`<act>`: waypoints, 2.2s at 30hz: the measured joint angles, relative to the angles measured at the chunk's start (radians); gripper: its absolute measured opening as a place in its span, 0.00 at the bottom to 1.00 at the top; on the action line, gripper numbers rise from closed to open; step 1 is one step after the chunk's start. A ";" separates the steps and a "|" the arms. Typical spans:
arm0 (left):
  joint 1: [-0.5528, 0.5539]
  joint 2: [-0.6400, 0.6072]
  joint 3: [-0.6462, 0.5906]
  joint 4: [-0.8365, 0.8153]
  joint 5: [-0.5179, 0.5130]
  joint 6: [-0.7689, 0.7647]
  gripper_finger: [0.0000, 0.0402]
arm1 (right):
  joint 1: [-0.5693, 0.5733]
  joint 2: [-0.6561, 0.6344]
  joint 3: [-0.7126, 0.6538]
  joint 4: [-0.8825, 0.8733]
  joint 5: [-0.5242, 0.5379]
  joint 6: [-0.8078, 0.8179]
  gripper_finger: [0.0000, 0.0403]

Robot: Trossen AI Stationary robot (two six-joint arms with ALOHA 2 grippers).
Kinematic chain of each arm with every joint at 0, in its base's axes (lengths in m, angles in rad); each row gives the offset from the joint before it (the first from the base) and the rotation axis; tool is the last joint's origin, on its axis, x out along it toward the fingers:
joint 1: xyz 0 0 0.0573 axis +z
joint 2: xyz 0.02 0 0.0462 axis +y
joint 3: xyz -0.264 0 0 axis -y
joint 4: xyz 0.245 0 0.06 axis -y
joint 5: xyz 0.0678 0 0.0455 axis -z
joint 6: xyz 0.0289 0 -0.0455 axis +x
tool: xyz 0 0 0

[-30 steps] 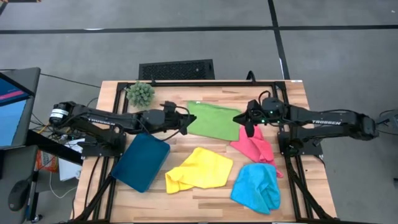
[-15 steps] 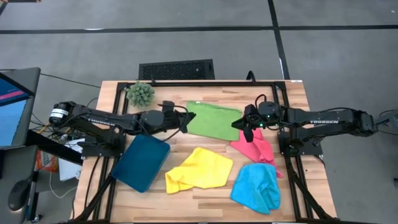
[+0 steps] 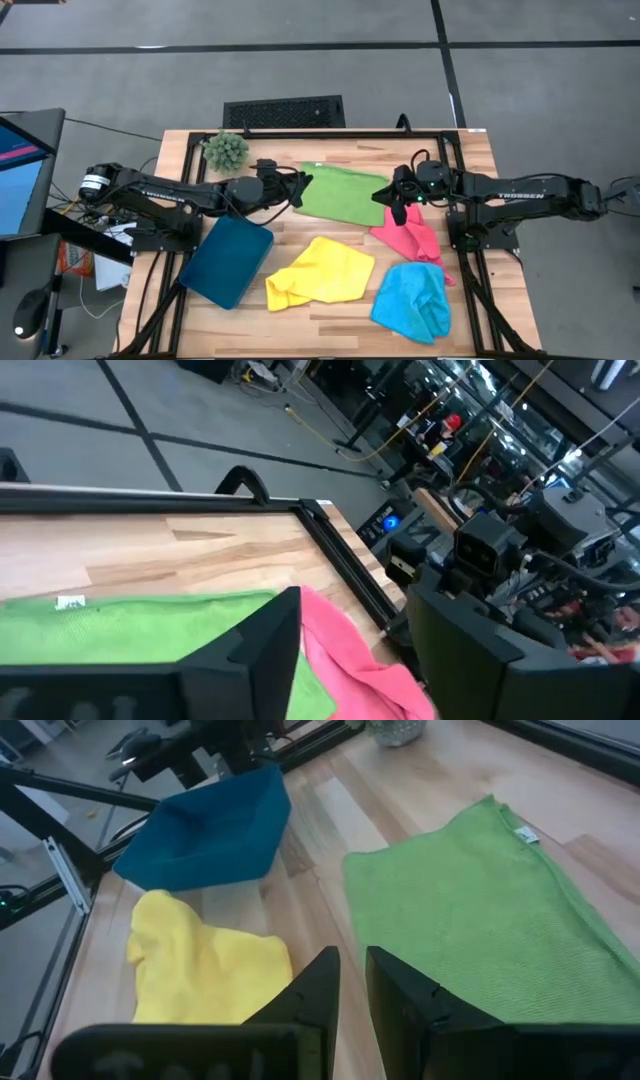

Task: Fold microfiber towels
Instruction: Fold the green microfiber towel

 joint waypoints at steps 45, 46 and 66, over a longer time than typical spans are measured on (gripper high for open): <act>0.186 0.063 0.004 0.011 0.587 -0.073 0.51 | 0.015 0.104 -0.001 0.112 0.023 0.051 0.20; 0.207 0.055 0.010 0.010 0.635 -0.062 0.51 | 0.013 0.104 0.000 0.141 0.024 0.063 0.20; 0.304 0.010 0.661 -0.860 0.878 0.548 0.51 | 0.027 0.138 0.437 -0.222 0.126 -0.097 0.20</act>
